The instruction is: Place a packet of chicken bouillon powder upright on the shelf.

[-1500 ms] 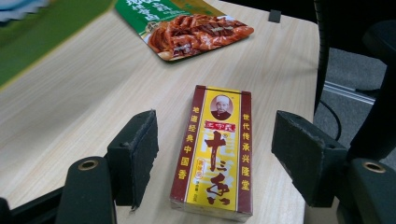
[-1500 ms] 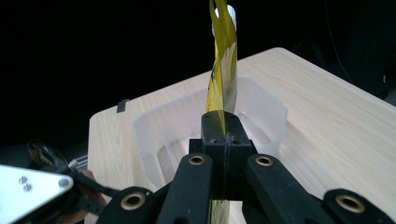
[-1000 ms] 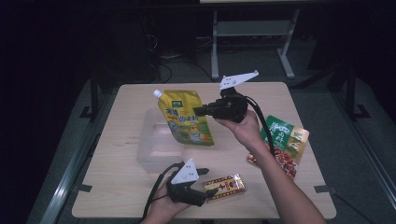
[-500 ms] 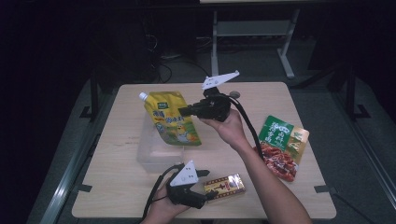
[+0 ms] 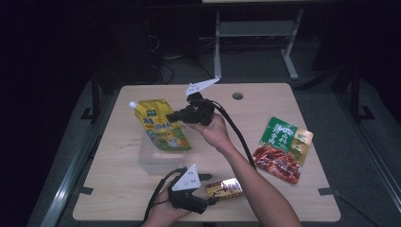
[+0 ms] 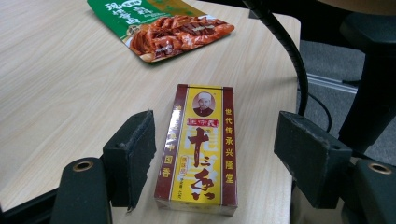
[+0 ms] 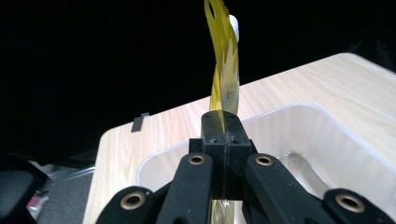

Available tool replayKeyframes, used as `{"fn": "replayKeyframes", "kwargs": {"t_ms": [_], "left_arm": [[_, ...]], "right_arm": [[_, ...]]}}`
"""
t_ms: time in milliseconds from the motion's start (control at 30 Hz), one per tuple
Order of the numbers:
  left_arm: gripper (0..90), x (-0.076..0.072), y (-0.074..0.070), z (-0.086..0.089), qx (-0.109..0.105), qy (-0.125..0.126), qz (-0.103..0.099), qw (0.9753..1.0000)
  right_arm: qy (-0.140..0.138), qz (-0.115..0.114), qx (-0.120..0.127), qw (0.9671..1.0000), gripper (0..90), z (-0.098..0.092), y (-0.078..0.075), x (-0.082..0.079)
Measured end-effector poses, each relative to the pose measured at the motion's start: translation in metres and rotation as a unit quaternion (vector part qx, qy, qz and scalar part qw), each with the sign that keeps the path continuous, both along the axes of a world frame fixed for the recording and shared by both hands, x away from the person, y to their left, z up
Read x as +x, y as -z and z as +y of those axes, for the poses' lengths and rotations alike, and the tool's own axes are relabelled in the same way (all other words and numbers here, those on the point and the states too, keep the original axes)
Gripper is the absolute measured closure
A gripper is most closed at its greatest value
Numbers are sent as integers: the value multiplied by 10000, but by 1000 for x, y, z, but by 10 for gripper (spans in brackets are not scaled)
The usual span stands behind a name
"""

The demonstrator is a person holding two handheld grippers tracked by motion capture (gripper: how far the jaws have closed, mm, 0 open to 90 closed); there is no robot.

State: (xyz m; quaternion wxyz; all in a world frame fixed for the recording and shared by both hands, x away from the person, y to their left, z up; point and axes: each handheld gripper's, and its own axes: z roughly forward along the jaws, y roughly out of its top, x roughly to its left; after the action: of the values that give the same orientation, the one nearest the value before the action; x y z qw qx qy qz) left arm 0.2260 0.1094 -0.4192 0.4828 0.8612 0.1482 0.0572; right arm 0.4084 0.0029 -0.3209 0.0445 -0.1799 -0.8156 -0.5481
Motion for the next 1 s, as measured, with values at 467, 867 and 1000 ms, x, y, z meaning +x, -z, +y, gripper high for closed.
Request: {"fn": "replayKeyframes", "kwargs": {"t_ms": [467,867,1000], "left_arm": [[281,1,1,-1,89,95,-125,9998],[281,1,1,-2,91,87,-80,9999],[281,1,2,-1,97,86,-81,9999]], "right_arm": [[5,141,-229,9996,900,18,19,5],[12,-53,-769,9970,745,29,11,5],[9,-50,-1101,9939,678,39,10,8]]}}
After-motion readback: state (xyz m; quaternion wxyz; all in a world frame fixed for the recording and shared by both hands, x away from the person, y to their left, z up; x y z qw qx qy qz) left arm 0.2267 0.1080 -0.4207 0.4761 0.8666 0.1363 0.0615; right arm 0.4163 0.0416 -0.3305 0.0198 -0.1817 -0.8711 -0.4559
